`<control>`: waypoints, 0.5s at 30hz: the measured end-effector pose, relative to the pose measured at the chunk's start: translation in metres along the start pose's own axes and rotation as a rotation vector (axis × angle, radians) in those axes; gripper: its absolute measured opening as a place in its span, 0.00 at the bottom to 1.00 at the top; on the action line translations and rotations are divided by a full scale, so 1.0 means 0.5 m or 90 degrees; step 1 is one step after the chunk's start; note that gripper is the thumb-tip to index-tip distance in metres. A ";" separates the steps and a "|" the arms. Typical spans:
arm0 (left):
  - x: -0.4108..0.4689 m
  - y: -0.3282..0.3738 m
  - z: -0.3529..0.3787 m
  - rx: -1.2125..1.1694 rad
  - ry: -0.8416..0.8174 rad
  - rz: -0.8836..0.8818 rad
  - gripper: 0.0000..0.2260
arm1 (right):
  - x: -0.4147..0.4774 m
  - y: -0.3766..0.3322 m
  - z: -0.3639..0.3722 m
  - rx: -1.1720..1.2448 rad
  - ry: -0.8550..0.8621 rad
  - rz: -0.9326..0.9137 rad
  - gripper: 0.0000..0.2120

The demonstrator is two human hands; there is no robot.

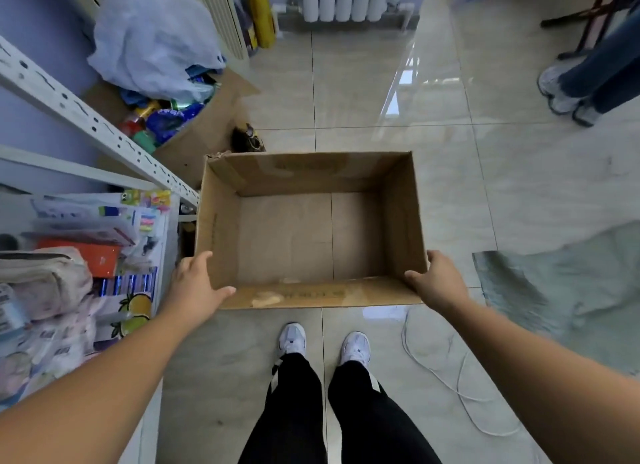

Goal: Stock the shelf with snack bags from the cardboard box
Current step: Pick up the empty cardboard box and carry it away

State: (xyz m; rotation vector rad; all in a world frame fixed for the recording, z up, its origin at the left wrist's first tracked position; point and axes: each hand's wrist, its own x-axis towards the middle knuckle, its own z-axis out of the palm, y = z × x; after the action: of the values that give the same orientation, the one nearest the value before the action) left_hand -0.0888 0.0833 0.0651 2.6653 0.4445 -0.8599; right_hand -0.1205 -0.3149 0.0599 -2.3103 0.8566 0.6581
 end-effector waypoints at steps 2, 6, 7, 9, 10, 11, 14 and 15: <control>0.031 -0.014 0.019 0.001 0.007 -0.020 0.42 | 0.030 0.013 0.025 0.001 -0.002 0.027 0.23; 0.084 -0.053 0.069 -0.037 -0.009 -0.100 0.52 | 0.078 0.044 0.076 -0.010 -0.008 0.077 0.24; 0.095 -0.062 0.081 -0.053 -0.021 -0.119 0.53 | 0.085 0.052 0.087 -0.011 -0.011 0.087 0.24; 0.108 -0.074 0.103 -0.082 -0.037 -0.159 0.52 | 0.093 0.065 0.104 -0.002 -0.014 0.110 0.24; 0.109 -0.077 0.113 -0.092 -0.035 -0.176 0.50 | 0.096 0.072 0.109 0.005 -0.009 0.119 0.24; 0.111 -0.082 0.123 -0.103 -0.026 -0.190 0.48 | 0.099 0.080 0.113 0.009 -0.002 0.119 0.23; 0.119 -0.099 0.141 -0.132 0.017 -0.196 0.38 | 0.107 0.103 0.119 -0.002 0.010 0.102 0.22; 0.124 -0.105 0.146 -0.133 0.025 -0.197 0.34 | 0.109 0.110 0.120 -0.009 0.013 0.094 0.22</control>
State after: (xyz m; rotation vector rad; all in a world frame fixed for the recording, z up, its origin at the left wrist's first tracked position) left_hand -0.0977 0.1158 -0.0388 2.4604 0.9227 -0.7932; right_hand -0.1371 -0.3319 -0.0351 -2.2860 1.0430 0.7055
